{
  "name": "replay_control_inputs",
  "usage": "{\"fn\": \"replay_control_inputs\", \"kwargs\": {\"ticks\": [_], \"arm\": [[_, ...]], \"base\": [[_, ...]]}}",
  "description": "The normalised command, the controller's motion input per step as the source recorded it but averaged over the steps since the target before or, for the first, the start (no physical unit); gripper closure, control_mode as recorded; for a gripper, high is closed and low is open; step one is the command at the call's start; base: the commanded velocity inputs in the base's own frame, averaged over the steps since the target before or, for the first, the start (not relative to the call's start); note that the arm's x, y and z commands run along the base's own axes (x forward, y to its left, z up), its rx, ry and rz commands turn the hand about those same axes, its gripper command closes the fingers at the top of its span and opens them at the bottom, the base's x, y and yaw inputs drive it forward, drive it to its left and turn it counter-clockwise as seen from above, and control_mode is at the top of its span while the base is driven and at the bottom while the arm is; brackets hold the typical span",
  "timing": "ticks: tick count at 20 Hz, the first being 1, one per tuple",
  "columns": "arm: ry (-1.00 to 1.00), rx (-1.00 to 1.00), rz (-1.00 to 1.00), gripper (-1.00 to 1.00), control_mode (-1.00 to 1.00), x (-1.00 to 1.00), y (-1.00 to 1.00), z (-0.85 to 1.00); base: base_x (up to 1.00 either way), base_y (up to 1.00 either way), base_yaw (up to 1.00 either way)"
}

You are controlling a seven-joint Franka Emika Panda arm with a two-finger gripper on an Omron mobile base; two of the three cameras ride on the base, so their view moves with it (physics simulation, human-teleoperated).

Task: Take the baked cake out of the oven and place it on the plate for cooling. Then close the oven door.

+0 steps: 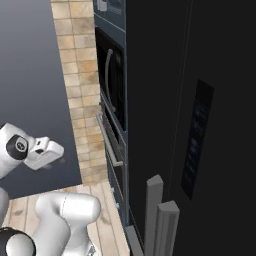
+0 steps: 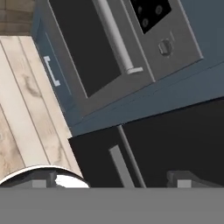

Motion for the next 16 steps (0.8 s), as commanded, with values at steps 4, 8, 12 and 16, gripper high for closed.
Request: {"fn": "replay_control_inputs", "kwargs": {"ticks": [4,8,12,16], "arm": [[0.0,-0.19,0.0,-1.0,-1.0,0.39,0.47,0.0],[0.0,-0.12,0.0,-1.0,-1.0,0.64,0.14,0.0],[-0.04,-0.03,0.02,-1.0,-1.0,0.66,-0.09,0.0],[-0.04,0.0,0.08,-1.0,-1.0,0.46,-0.41,-0.09]], "base": [[0.0,0.0,0.0],[0.0,0.0,0.0],[0.0,0.0,0.0],[0.0,0.0,0.0]]}}
